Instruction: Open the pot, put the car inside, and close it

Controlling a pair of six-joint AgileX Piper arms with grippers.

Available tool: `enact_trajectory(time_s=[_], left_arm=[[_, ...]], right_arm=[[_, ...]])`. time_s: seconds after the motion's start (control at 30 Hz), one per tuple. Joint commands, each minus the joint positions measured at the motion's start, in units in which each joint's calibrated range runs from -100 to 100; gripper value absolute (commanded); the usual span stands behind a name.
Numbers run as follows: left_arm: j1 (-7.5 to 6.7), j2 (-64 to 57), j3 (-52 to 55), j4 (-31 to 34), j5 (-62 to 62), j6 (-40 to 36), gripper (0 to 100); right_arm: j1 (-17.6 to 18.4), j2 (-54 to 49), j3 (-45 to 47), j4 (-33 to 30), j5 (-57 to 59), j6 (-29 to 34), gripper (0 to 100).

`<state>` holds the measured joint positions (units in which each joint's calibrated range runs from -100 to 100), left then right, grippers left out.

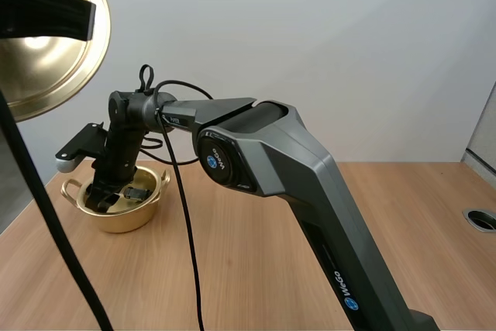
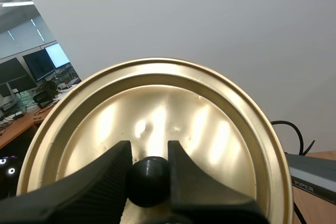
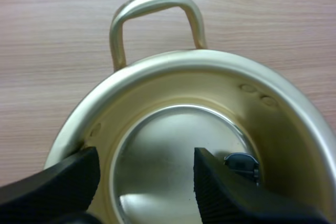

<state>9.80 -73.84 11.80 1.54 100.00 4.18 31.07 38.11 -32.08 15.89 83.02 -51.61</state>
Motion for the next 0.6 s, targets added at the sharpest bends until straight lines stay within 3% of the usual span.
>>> enact_trajectory(time_s=[0.0,0.17,0.23,0.33,0.57], left_arm=[[0.01,-0.02,0.0,-0.08,0.0,0.01,0],[0.01,-0.02,0.0,-0.08,0.0,0.01,0],[0.01,-0.02,0.0,-0.08,0.0,0.01,0],[0.01,-0.02,0.0,-0.08,0.0,0.01,0],[0.01,-0.02,0.0,0.51,0.0,0.01,0]], right_arm=[[-0.01,-0.01,0.0,-3.62,-6.37,0.4,88],[-0.01,-1.74,-0.09,-11.42,-9.96,4.72,88],[-0.01,-2.83,-0.16,-12.29,-11.18,6.21,89],[-0.01,-4.98,-0.59,-12.13,-12.45,9.95,100],[-0.16,-9.92,-0.79,-14.9,-12.25,12.35,100]])
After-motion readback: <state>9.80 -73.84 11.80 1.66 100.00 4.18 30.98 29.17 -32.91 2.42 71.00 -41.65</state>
